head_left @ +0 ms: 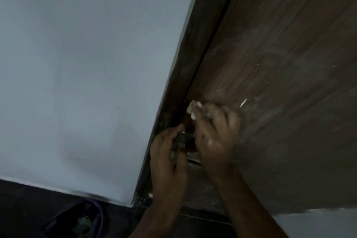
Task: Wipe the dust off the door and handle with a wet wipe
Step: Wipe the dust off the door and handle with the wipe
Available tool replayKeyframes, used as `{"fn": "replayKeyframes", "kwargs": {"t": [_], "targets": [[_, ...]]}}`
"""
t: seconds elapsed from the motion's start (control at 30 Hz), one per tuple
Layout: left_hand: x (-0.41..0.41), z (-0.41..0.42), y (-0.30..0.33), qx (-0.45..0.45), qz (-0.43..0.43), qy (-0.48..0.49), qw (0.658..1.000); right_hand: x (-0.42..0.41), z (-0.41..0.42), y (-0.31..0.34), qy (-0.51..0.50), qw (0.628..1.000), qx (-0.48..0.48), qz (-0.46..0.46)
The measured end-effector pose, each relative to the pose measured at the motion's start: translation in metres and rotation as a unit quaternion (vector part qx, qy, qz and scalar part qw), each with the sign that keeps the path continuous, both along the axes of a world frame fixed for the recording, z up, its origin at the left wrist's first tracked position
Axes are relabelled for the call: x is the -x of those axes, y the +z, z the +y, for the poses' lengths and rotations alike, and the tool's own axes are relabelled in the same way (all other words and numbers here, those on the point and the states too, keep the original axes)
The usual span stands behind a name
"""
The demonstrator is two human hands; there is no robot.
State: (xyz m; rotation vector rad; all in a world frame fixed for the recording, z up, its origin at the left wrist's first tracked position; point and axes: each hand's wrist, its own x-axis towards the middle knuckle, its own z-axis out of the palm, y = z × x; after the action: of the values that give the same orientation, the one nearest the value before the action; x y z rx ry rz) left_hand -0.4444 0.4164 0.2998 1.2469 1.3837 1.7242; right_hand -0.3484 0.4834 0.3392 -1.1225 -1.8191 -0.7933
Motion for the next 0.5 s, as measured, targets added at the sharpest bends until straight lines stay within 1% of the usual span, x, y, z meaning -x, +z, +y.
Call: {"fn": "replayKeyframes", "kwargs": {"t": [0.07, 0.13, 0.2, 0.3, 0.37, 0.43, 0.5], "targets": [[0.000, 0.003, 0.002, 0.009, 0.024, -0.012, 1.000, -0.006, -0.009, -0.016, -0.007, 0.996, 0.063, -0.058], [0.000, 0.003, 0.003, 0.010, 0.032, -0.016, 0.999, -0.009, -0.011, -0.015, -0.015, 0.994, 0.080, -0.066], [-0.001, 0.003, 0.004, 0.006, 0.014, -0.006, 1.000, -0.004, -0.005, 0.004, -0.015, 0.999, 0.040, -0.017], [-0.005, 0.001, 0.003, 0.039, -0.054, -0.001, 0.998, 0.007, 0.012, 0.045, 0.002, 0.995, -0.066, 0.072], [-0.008, -0.002, -0.001, 0.071, -0.080, -0.002, 0.994, 0.012, 0.019, 0.053, 0.007, 0.992, -0.092, 0.085], [-0.009, -0.004, -0.009, 0.109, -0.077, -0.006, 0.991, 0.015, 0.017, 0.037, 0.025, 0.997, -0.061, 0.044], [-0.008, -0.010, -0.016, 0.148, -0.058, 0.000, 0.987, 0.015, 0.007, 0.006, 0.021, 0.999, 0.010, -0.037]]}}
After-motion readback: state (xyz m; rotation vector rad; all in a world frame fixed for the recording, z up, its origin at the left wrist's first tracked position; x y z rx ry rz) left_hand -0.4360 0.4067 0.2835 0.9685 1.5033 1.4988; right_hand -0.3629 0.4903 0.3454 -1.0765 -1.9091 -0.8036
